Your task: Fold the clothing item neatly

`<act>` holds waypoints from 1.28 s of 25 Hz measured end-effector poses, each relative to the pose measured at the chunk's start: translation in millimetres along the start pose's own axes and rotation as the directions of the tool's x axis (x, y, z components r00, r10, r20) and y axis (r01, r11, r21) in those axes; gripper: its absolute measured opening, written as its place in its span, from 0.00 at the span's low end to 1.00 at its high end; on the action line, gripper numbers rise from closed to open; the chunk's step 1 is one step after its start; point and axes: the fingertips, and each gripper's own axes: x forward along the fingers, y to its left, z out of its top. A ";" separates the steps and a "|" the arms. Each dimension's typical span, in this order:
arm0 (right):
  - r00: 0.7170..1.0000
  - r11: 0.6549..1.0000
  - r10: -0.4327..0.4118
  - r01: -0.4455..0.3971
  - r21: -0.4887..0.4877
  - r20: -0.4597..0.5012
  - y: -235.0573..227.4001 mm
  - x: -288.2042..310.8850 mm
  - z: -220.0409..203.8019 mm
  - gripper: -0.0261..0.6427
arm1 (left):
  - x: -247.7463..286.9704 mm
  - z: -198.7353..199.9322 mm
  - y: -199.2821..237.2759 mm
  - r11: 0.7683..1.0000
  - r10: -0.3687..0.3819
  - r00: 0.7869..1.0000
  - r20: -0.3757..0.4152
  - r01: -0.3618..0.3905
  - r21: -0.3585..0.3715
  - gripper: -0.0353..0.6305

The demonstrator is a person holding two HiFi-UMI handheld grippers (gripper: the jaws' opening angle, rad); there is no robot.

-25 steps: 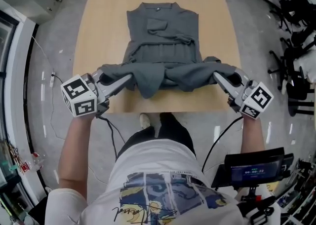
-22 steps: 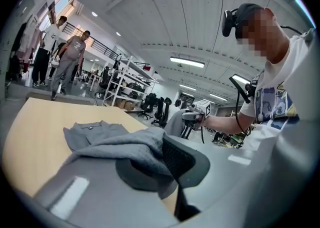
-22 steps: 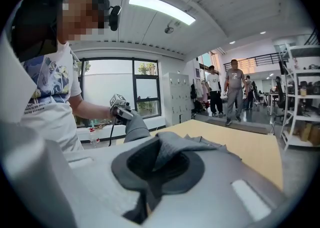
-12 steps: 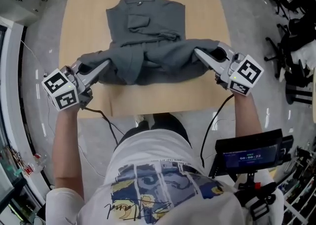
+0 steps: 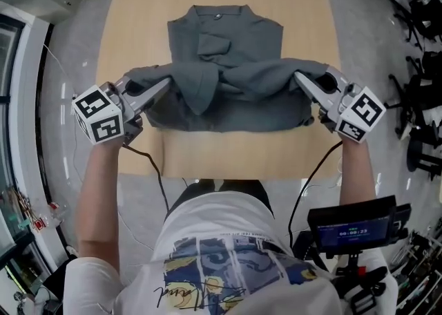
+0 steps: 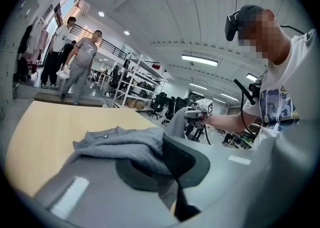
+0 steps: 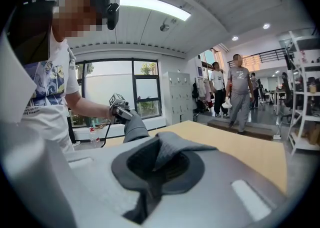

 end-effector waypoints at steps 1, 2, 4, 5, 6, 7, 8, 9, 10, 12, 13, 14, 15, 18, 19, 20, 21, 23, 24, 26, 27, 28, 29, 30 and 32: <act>1.000 1.000 -0.001 0.001 0.002 -0.001 -6.4 3.4 -0.8 0.05 | 2.3 1.2 6.3 1.000 0.003 1.000 0.000 -0.003 -0.002 0.09; 1.000 1.000 -0.002 0.002 0.005 -0.002 -12.7 7.0 -1.8 0.05 | 4.7 2.3 12.7 1.000 0.006 1.000 -0.001 -0.006 -0.003 0.09; 1.000 1.000 -0.005 0.005 0.010 -0.004 -25.6 14.2 -3.9 0.05 | 10.4 4.4 25.6 1.000 0.010 1.000 0.001 -0.010 -0.005 0.09; 1.000 1.000 -0.007 0.007 0.013 -0.004 -32.0 17.7 -4.6 0.05 | 13.5 5.7 32.1 1.000 0.013 1.000 0.003 -0.013 -0.006 0.09; 1.000 1.000 -0.007 0.007 0.015 -0.004 -38.4 21.2 -5.3 0.05 | 16.5 7.3 38.5 1.000 0.018 1.000 0.003 -0.018 -0.006 0.09; 1.000 1.000 -0.008 0.008 0.016 -0.004 -44.8 24.7 -6.2 0.05 | 19.5 8.7 45.3 1.000 0.022 1.000 0.005 -0.022 -0.006 0.09; 1.000 1.000 -0.009 0.010 0.018 -0.005 -51.6 28.1 -7.3 0.05 | 22.7 9.7 52.7 1.000 0.025 1.000 0.008 -0.025 -0.004 0.09; 1.000 1.000 -0.012 0.012 0.021 -0.005 -58.8 31.3 -8.9 0.05 | 26.0 10.3 60.3 1.000 0.028 1.000 0.011 -0.028 -0.003 0.09; 1.000 1.000 -0.017 0.017 0.027 -0.005 -66.5 34.4 -10.9 0.05 | 29.7 10.3 68.0 1.000 0.031 0.999 0.011 -0.031 -0.004 0.09; 1.000 0.999 -0.028 0.028 0.046 -0.002 -82.6 40.1 -17.4 0.05 | 38.2 6.9 83.1 0.999 0.038 0.999 0.002 -0.038 -0.015 0.09; 0.999 0.998 -0.034 0.034 0.058 -0.002 -91.1 43.0 -22.0 0.05 | 43.1 3.7 90.6 0.999 0.040 0.999 -0.005 -0.040 -0.024 0.09; 0.999 0.997 -0.039 0.039 0.071 -0.003 -99.5 46.0 -27.0 0.05 | 48.2 0.4 98.0 0.998 0.043 0.999 -0.013 -0.043 -0.034 0.09; 0.999 0.996 -0.042 0.042 0.083 -0.006 -107.4 49.1 -32.1 0.05 | 53.0 -2.7 105.1 0.998 0.046 0.999 -0.020 -0.047 -0.046 0.09; 0.999 0.992 -0.046 0.048 0.113 -0.024 -126.7 58.3 -48.6 0.05 | 66.0 -11.0 125.1 0.995 0.058 0.998 -0.038 -0.060 -0.078 0.09; 0.998 0.991 -0.046 0.050 0.122 -0.031 -131.6 61.1 -54.2 0.05 | 70.1 -13.5 130.8 0.994 0.060 0.997 -0.044 -0.063 -0.087 0.09; 0.998 0.990 -0.047 0.051 0.130 -0.038 -135.4 63.5 -59.0 0.05 | 73.5 -15.7 135.3 0.993 0.062 0.997 -0.051 -0.066 -0.095 0.09; 0.998 0.989 -0.047 0.053 0.138 -0.044 -138.0 65.2 -63.0 0.05 | 76.2 -17.5 138.4 0.993 0.063 0.996 -0.057 -0.069 -0.101 0.09; 0.997 0.987 -0.048 0.055 0.150 -0.053 -141.1 67.2 -69.0 0.05 | 79.9 -20.3 142.5 0.991 0.069 0.995 -0.070 -0.077 -0.111 0.09; 0.997 0.986 -0.049 0.057 0.156 -0.056 -142.5 67.8 -71.4 0.05 | 81.3 -21.6 144.4 0.990 0.074 0.995 -0.074 -0.082 -0.117 0.09; 0.996 0.984 -0.056 0.065 0.165 -0.063 -146.4 68.5 -76.7 0.05 | 83.9 -25.2 150.0 0.986 0.089 0.993 -0.082 -0.099 -0.132 0.09; 0.996 0.983 -0.059 0.070 0.170 -0.068 -149.8 69.4 -80.4 0.05 | 85.8 -28.0 154.4 0.984 0.098 0.991 -0.088 -0.110 -0.140 0.09; 0.995 0.982 -0.061 0.073 0.175 -0.074 -154.6 71.2 -85.3 0.05 | 88.5 -31.6 160.5 0.982 0.107 0.990 -0.095 -0.120 -0.148 0.09; 0.995 0.980 -0.062 0.076 0.183 -0.082 -160.6 74.3 -91.4 0.05 | 91.9 -35.7 168.3 0.979 0.114 0.988 -0.103 -0.129 -0.157 0.09; 0.994 0.978 -0.061 0.077 0.192 -0.091 -167.0 78.6 -98.2 0.05 | 95.5 -40.1 176.9 0.976 0.118 0.987 -0.112 -0.136 -0.168 0.09; 0.993 0.974 -0.056 0.078 0.214 -0.107 -178.3 87.4 -112.2 0.05 | 101.0 -48.8 193.0 0.970 0.124 0.984 -0.126 -0.147 -0.194 0.09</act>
